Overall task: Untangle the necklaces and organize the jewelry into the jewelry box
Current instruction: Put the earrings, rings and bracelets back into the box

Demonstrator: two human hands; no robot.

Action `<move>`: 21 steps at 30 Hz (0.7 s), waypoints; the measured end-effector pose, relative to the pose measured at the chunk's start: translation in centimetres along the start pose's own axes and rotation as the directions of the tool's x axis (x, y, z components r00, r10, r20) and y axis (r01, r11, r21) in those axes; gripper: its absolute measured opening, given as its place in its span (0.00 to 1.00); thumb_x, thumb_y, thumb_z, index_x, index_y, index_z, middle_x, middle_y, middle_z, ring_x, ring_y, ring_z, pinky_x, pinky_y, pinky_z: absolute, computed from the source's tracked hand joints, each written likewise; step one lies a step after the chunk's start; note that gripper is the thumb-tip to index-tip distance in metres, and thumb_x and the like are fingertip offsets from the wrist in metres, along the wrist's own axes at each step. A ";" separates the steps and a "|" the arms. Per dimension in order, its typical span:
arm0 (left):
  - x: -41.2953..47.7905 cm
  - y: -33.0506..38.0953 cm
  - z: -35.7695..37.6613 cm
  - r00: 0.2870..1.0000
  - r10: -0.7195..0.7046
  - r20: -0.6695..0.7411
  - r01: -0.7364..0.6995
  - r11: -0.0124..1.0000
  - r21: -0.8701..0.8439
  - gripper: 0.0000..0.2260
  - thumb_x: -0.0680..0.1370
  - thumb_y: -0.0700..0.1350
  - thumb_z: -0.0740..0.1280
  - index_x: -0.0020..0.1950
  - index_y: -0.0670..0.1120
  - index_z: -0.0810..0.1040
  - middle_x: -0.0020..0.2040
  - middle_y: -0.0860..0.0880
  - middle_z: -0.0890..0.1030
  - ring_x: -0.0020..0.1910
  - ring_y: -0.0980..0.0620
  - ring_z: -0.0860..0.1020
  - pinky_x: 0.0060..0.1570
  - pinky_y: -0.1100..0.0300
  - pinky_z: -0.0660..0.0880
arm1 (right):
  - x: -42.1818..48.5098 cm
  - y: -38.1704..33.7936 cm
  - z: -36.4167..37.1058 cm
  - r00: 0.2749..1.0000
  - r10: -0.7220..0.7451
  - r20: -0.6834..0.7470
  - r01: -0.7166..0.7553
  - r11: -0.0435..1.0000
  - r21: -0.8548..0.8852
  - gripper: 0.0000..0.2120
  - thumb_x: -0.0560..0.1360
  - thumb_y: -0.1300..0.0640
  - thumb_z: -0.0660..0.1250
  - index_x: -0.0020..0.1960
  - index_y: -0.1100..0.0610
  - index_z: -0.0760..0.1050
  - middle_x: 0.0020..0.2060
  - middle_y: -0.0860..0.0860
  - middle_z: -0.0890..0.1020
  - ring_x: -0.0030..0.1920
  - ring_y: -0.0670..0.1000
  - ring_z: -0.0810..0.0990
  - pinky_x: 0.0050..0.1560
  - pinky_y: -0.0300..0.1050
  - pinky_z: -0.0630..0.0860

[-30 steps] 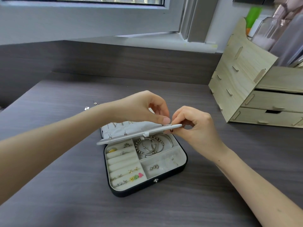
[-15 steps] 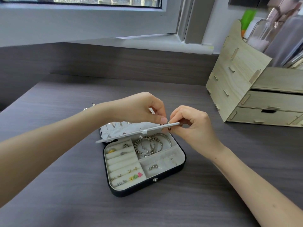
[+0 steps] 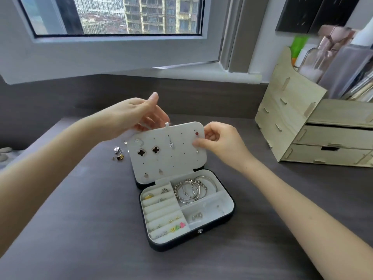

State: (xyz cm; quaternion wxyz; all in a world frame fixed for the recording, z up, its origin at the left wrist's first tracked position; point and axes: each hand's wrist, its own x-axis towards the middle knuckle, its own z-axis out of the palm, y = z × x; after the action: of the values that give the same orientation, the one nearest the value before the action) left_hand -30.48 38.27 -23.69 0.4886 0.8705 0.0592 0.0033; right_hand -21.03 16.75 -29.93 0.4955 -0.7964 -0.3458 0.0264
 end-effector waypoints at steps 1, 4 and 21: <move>-0.3 -0.1 -0.1 1.000 0.001 -0.031 0.001 0.998 0.063 0.27 0.79 0.60 0.49 0.48 0.45 0.82 0.47 0.46 0.83 0.47 0.49 0.80 0.53 0.57 0.74 | 0.5 0.1 0.3 1.000 0.021 0.007 -0.021 0.999 -0.025 0.09 0.67 0.55 0.77 0.41 0.57 0.79 0.36 0.48 0.81 0.34 0.42 0.73 0.38 0.35 0.72; -0.7 -0.5 0.5 0.997 -0.023 -0.080 0.035 0.988 0.151 0.21 0.79 0.59 0.55 0.47 0.48 0.82 0.44 0.52 0.83 0.44 0.54 0.79 0.46 0.63 0.75 | 1.5 0.4 0.8 0.997 0.072 0.041 -0.068 0.992 -0.105 0.10 0.68 0.51 0.75 0.43 0.55 0.79 0.37 0.46 0.81 0.35 0.41 0.75 0.39 0.36 0.73; 1.2 -3.1 4.0 0.942 0.063 -0.330 0.044 0.951 0.307 0.07 0.77 0.48 0.66 0.53 0.48 0.77 0.41 0.54 0.76 0.43 0.50 0.77 0.36 0.56 0.76 | -2.3 5.3 -5.9 0.982 0.184 -0.040 -0.164 0.733 -0.660 0.08 0.76 0.55 0.66 0.51 0.54 0.82 0.42 0.50 0.82 0.50 0.53 0.77 0.52 0.45 0.71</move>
State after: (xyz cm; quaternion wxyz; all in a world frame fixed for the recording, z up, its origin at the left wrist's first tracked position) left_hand -29.31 36.60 -28.43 0.3288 0.9231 0.1372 0.1447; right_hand -17.72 9.45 -31.84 0.1729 -0.9482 -0.2636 -0.0400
